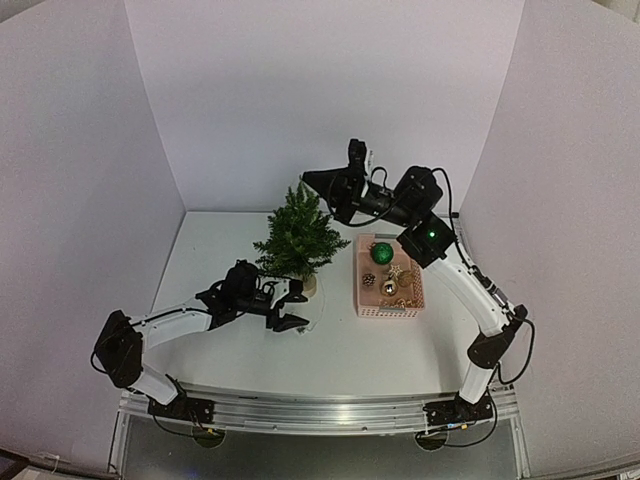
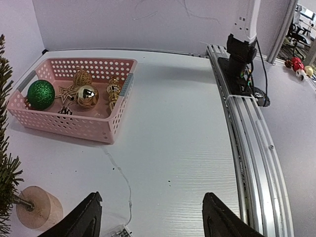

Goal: Decorate the small christmas tree

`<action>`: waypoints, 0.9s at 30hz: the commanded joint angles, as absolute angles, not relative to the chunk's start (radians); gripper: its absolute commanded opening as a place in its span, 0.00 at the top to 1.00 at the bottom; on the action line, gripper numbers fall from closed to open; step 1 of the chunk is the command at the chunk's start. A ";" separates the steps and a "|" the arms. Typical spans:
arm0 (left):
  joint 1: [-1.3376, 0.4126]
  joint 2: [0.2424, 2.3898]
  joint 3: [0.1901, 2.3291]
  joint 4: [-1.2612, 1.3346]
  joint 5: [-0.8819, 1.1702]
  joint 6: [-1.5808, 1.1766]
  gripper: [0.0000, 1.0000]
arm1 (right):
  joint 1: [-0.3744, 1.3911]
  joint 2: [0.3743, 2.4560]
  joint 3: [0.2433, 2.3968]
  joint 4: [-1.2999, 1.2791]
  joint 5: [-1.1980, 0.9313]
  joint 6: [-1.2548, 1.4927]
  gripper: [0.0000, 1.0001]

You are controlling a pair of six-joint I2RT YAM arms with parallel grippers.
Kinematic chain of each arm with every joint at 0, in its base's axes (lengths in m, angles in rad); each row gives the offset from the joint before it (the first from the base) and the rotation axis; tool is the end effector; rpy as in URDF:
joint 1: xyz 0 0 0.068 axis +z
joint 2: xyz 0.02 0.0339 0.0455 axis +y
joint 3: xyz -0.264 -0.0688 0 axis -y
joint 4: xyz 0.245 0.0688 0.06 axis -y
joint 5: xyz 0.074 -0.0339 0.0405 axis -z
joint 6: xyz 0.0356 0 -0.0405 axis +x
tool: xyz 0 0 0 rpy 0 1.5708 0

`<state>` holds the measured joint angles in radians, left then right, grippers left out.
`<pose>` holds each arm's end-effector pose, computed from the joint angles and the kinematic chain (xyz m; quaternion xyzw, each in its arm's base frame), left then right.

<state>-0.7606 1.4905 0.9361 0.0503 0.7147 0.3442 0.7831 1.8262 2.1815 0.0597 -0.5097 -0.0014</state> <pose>0.2208 -0.2424 0.2500 0.5747 0.5934 -0.3932 0.4038 0.2653 0.2886 0.5528 -0.3972 0.4078 0.4361 0.6970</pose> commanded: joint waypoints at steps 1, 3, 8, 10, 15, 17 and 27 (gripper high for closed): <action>-0.779 1.528 0.922 0.267 0.626 0.238 0.33 | 0.802 1.823 2.213 0.107 -0.500 -0.033 1.00; -0.792 1.548 0.921 0.295 0.611 0.231 0.33 | 0.809 1.819 2.210 0.109 -0.500 -0.039 1.00; -0.826 1.591 0.915 0.368 0.595 0.244 0.34 | 0.819 1.810 2.200 0.112 -0.500 -0.046 1.00; -0.843 1.607 0.916 0.376 0.586 0.263 0.36 | 0.821 1.804 2.197 0.114 -0.500 -0.047 1.00; -0.857 1.629 0.919 0.405 0.561 0.239 0.55 | 0.827 1.788 2.184 0.116 -0.498 -0.050 1.00; -0.857 1.623 0.920 0.401 0.545 0.238 0.69 | 0.828 1.777 2.170 0.117 -0.494 -0.054 1.00; -0.852 1.480 1.031 0.208 0.417 0.110 1.00 | 0.828 1.744 2.148 0.143 -0.476 -0.069 1.00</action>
